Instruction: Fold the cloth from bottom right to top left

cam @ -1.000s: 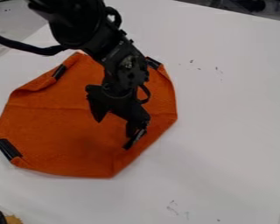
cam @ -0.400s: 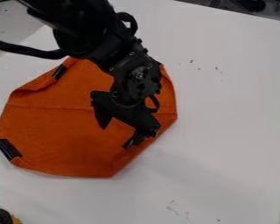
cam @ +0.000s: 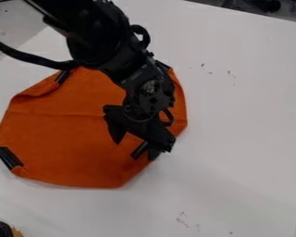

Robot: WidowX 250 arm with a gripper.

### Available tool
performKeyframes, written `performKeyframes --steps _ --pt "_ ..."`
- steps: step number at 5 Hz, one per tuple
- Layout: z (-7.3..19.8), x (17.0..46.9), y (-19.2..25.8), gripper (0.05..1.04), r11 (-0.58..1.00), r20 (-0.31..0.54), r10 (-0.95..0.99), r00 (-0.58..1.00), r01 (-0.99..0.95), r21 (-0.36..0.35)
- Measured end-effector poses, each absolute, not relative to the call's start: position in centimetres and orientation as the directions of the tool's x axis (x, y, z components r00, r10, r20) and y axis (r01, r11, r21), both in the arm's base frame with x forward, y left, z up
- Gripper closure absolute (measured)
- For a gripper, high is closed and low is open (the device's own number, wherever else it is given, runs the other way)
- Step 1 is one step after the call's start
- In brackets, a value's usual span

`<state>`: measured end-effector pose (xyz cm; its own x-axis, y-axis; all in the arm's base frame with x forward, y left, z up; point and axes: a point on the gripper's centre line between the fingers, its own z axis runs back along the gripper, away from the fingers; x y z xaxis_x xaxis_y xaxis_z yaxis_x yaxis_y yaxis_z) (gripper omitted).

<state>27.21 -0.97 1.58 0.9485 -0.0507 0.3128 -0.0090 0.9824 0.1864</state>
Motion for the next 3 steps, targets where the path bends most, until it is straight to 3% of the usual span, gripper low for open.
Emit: performKeyframes --steps 2,3 --pt "1.3 28.04 -1.17 0.13 0.984 0.335 -0.046 0.941 -0.015 0.178" --pt "1.23 28.04 -1.18 0.411 0.985 0.346 -0.039 0.938 -0.023 0.173"
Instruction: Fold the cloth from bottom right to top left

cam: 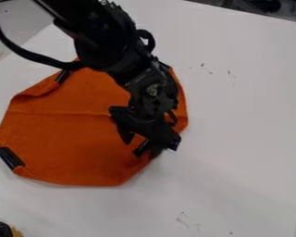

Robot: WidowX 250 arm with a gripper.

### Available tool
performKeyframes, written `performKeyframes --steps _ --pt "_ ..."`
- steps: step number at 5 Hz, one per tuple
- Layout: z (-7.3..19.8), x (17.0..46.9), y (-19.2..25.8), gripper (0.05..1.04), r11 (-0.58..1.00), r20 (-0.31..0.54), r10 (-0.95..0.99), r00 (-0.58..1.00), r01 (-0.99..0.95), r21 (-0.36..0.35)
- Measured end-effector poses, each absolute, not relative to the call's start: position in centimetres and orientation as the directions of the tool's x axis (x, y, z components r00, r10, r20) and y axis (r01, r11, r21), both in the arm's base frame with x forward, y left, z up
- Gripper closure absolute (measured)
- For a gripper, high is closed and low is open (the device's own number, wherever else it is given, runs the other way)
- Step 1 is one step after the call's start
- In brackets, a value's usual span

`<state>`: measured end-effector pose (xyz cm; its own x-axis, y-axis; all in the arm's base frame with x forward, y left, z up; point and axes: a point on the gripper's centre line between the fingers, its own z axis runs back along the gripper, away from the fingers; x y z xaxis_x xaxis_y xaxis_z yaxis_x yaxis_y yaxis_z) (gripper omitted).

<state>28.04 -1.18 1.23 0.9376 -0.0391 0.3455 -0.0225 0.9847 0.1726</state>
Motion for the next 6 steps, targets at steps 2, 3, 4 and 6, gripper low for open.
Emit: performKeyframes --steps 2,3,4,6 --pt "1.2 28.0 -1.0 0.913 0.983 0.358 -0.033 0.933 -0.034 0.179" --pt "1.1 27.7 -1.2 0.995 0.98 0.344 -0.034 0.938 -0.037 0.198" --pt "1.9 27.1 -1.8 0.999 0.972 0.339 -0.03 0.94 -0.051 0.228" --pt "6.7 28.3 -0.3 0.999 0.956 0.36 -0.053 0.931 -0.057 0.287"
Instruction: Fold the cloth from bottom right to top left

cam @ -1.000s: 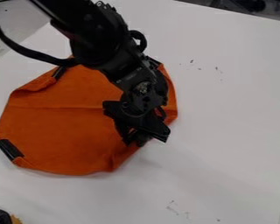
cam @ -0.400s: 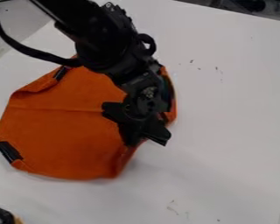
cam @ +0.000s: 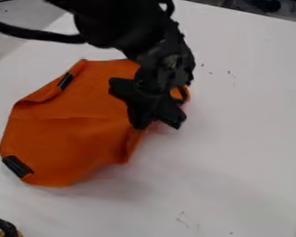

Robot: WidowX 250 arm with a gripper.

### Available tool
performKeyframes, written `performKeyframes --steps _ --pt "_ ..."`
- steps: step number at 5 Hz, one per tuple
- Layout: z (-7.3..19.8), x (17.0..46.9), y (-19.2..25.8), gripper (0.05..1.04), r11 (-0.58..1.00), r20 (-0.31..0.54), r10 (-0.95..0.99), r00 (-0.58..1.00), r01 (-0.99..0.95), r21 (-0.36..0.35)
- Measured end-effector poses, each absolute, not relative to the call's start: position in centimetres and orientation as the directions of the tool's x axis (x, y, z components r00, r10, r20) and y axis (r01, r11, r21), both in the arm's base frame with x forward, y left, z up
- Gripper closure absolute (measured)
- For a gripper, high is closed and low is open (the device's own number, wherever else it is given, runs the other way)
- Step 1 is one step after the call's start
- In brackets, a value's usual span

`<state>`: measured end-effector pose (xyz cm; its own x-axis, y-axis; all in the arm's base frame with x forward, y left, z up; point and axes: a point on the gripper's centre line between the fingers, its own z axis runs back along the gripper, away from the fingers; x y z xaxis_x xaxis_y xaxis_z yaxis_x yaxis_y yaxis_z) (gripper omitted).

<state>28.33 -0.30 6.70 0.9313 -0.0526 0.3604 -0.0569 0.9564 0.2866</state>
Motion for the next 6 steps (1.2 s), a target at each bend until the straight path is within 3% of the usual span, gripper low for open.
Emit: performKeyframes --steps 1,3,5,6 --pt "7.2 29.3 4.0 1.0 0.959 0.356 -0.04 0.934 -0.064 0.275" --pt "5.2 31.6 11.4 1.0 0.983 0.315 -0.023 0.949 -0.035 0.179" --pt "2.2 33.2 13.6 0.971 0.997 0.286 -0.019 0.958 -0.004 0.077" --pt "2.1 33.4 13.8 0.79 0.998 0.291 -0.017 0.956 -0.001 0.063"
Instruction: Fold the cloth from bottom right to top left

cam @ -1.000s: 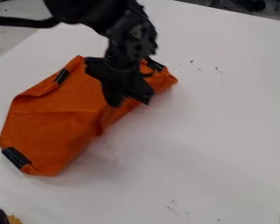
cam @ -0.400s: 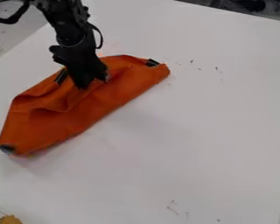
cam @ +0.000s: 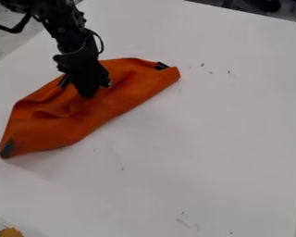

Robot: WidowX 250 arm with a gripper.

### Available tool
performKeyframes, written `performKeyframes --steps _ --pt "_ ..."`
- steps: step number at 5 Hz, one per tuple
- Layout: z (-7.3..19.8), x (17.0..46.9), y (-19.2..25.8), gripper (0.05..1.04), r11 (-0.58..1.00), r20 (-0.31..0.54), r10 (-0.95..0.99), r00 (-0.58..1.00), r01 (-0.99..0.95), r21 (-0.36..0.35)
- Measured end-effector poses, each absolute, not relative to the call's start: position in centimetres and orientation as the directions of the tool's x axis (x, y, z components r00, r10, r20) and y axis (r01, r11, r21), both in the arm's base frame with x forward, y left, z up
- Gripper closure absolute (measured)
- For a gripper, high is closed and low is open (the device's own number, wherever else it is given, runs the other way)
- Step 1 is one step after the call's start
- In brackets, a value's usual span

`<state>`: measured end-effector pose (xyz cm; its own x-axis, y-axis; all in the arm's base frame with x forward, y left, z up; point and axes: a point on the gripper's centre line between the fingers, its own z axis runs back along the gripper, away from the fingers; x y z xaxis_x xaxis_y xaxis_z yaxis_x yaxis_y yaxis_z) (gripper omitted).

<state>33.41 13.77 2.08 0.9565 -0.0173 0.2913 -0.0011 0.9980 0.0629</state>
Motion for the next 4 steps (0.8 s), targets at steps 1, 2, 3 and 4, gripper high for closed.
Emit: performKeyframes --steps 1,2,3,4 --pt "2.7 33.8 14.6 0.503 0.996 0.303 -0.033 0.952 0.008 0.085" --pt "2.9 33.7 15.3 0.206 0.994 0.297 -0.045 0.954 0.012 0.113" --pt "4.0 33.6 15.7 0.073 0.989 0.298 -0.051 0.953 0.005 0.151" --pt "4.3 33.7 15.5 0.076 0.982 0.276 -0.039 0.96 -0.014 0.187"
